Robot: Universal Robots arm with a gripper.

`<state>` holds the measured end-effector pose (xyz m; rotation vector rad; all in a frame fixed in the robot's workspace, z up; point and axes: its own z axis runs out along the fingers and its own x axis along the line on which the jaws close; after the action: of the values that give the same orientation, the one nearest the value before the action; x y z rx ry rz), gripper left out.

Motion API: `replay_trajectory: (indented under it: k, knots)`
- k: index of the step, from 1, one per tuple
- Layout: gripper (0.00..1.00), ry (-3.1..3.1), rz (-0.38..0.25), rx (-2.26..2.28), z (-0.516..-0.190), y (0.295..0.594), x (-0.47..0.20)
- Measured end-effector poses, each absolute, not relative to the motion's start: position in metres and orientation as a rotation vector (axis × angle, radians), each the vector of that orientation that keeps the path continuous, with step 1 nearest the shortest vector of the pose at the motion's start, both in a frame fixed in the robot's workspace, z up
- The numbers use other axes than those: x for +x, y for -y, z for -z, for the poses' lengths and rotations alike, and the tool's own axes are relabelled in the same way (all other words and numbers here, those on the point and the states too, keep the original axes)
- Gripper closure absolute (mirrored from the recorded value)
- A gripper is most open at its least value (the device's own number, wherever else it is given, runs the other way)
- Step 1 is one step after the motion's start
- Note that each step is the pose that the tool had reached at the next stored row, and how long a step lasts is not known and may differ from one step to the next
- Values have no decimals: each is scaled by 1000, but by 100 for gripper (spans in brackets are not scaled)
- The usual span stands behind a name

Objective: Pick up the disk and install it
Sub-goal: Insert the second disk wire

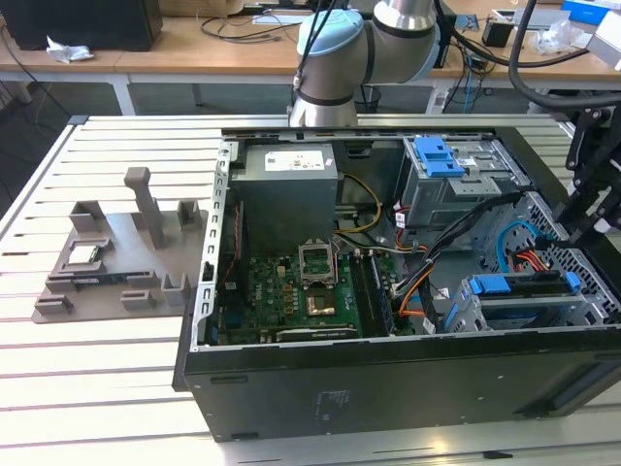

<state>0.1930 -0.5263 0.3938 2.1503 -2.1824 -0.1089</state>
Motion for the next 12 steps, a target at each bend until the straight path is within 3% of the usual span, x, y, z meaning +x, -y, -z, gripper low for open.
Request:
replay_trajectory:
  k: [1,12]
  knots:
    - [64,2182,109,2150,-394,526,193]
    - [64,2185,115,2153,-376,526,178]
